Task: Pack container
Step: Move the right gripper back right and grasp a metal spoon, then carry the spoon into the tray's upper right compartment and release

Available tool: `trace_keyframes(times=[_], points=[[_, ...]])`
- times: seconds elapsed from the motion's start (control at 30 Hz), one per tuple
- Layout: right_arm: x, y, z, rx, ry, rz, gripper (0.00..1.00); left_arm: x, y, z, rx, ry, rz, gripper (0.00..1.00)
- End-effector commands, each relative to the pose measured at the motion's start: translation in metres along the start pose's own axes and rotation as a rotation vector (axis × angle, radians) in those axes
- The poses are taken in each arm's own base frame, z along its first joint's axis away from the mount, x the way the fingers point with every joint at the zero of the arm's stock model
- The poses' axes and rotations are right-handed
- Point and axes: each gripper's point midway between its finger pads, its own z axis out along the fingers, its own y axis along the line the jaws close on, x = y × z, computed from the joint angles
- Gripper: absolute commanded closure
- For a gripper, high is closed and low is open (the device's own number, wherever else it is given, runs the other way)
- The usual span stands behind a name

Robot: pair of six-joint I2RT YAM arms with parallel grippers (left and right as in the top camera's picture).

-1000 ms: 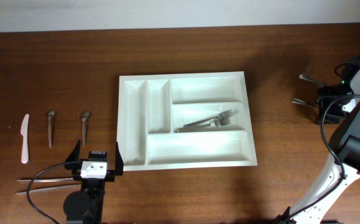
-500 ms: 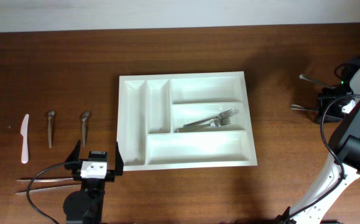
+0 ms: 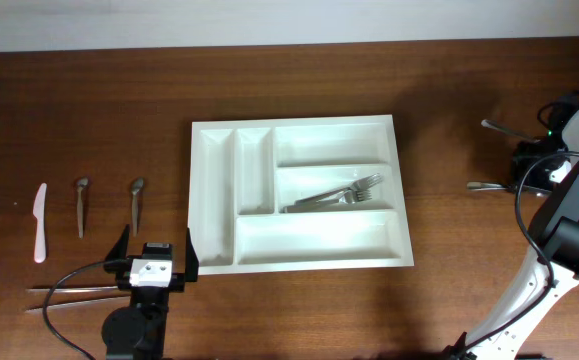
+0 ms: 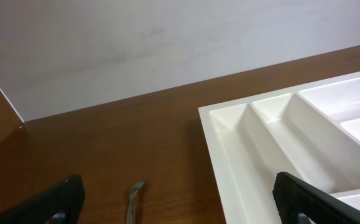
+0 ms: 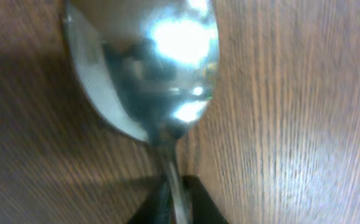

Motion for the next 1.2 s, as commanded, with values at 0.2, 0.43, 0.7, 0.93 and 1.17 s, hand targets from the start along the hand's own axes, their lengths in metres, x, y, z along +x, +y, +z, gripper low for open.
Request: trace_keyframes(times=[0.2,0.43,0.7,0.93,1.17], points=[[-0.001,-0.005,0.01,0.063,-0.008,-0.064,0.96,0.001,-0.001,0.0,0.004,-0.005,-0.011,0.01],[0.006,0.023,-0.064,-0.035,-0.007,-0.083,0.96,0.001,-0.001,0.0,0.005,-0.004,-0.011,0.01],[0.095,0.043,-0.121,-0.125,0.057,-0.138,0.96,0.001,-0.001,0.0,0.005,-0.004,-0.011,0.01],[0.207,0.034,-0.117,-0.104,0.083,-0.252,0.96,0.001,-0.001,0.0,0.004,-0.005,-0.011,0.01],[0.293,0.007,-0.112,-0.081,0.08,-0.349,0.95,0.001,-0.001,0.0,0.004,-0.005,-0.011,0.01]])
